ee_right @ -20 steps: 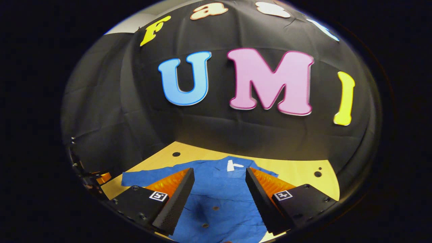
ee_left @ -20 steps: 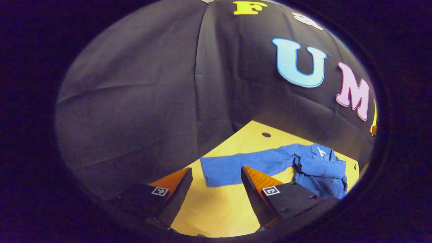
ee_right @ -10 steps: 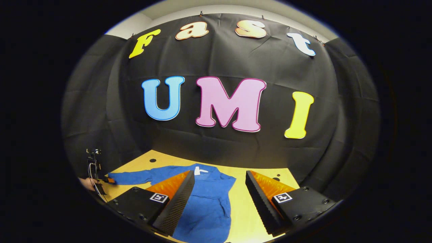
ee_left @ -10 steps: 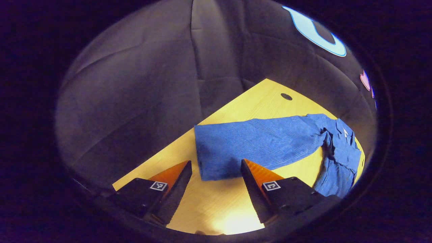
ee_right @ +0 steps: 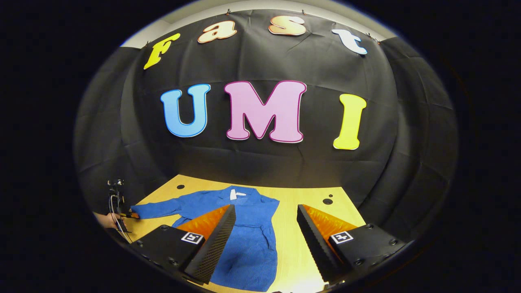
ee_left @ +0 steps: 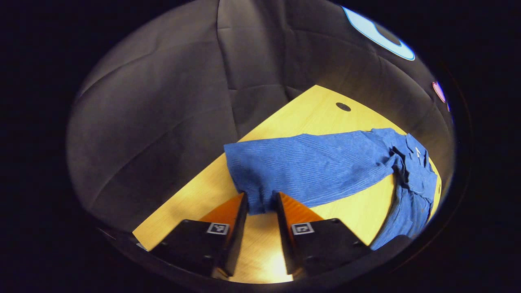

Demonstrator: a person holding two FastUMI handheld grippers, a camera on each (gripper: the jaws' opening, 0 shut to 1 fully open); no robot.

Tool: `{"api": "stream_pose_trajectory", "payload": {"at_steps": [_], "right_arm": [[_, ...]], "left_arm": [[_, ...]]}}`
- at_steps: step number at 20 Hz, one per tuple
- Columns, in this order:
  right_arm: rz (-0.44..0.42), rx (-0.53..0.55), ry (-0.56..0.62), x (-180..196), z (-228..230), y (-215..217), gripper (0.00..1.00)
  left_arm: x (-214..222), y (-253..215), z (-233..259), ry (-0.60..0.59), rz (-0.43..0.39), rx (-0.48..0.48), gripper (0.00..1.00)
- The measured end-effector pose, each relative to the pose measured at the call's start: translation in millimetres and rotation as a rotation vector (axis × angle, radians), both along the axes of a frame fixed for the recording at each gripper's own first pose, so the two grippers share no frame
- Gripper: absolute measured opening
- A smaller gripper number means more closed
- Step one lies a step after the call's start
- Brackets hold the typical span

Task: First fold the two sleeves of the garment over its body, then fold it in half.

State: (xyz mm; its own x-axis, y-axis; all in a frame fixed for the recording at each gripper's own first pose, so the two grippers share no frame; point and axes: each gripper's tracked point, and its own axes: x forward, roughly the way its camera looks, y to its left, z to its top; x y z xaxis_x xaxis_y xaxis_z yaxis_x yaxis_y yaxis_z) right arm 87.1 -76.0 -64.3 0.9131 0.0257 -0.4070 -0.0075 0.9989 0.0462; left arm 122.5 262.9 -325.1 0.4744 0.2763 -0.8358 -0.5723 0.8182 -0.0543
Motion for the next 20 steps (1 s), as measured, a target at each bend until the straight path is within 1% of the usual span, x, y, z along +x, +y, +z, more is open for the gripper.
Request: {"api": "stream_pose_trajectory", "payload": {"at_steps": [2,3,4,5,6,8,10,12,13,14,17,19,20], "right_arm": [[0.008,-0.001,0.019,-7.3,-5.3,2.5,0.96],[0.005,-0.003,0.025,-11.3,-11.4,0.8,0.96],[0.004,-0.007,0.029,-12.6,-16.0,-1.2,0.96],[0.000,-0.012,0.031,-14.2,-20.6,-3.1,0.96],[-0.003,-0.012,0.036,-15.8,-22.9,-5.5,0.96],[-0.018,-0.007,0.035,-17.5,-28.0,-11.6,0.96],[-0.029,0.013,0.049,-17.9,-38.0,-15.5,0.96],[-0.045,0.047,0.068,-21.8,-46.9,-19.8,0.97],[-0.054,0.061,0.073,-24.9,-49.7,-23.1,0.96],[-0.062,0.066,0.076,-26.5,-53.2,-27.6,0.96],[-0.075,0.060,0.088,-33.2,-65.3,-43.7,0.96],[-0.081,0.060,0.097,-36.2,-71.8,-55.9,0.96],[-0.085,0.066,0.100,-36.3,-73.8,-61.9,0.97]], "left_arm": [[2.3,-4.6,0.0,-0.018,-0.002,-0.030,0.16],[0.8,-3.4,-0.6,-0.027,-0.002,-0.043,0.10],[0.4,-4.0,0.0,-0.044,-0.005,-0.051,0.08],[2.2,-3.4,-3.0,-0.050,-0.004,-0.060,0.03],[3.8,-5.7,-3.4,-0.058,-0.011,-0.062,0.01],[2.4,-4.5,-2.9,-0.059,-0.017,-0.067,0.01],[2.0,-13.4,2.9,-0.060,-0.028,-0.100,0.01],[4.9,-19.1,22.1,-0.112,-0.054,-0.082,0.01],[11.7,-26.2,34.5,-0.146,-0.074,-0.080,0.00],[22.0,-40.7,51.1,-0.190,-0.099,-0.093,0.01],[64.4,-92.0,102.8,-0.341,-0.228,-0.085,0.00],[90.9,-140.4,143.5,-0.413,-0.333,-0.101,0.01],[106.2,-172.5,160.8,-0.459,-0.394,-0.120,0.01]]}}
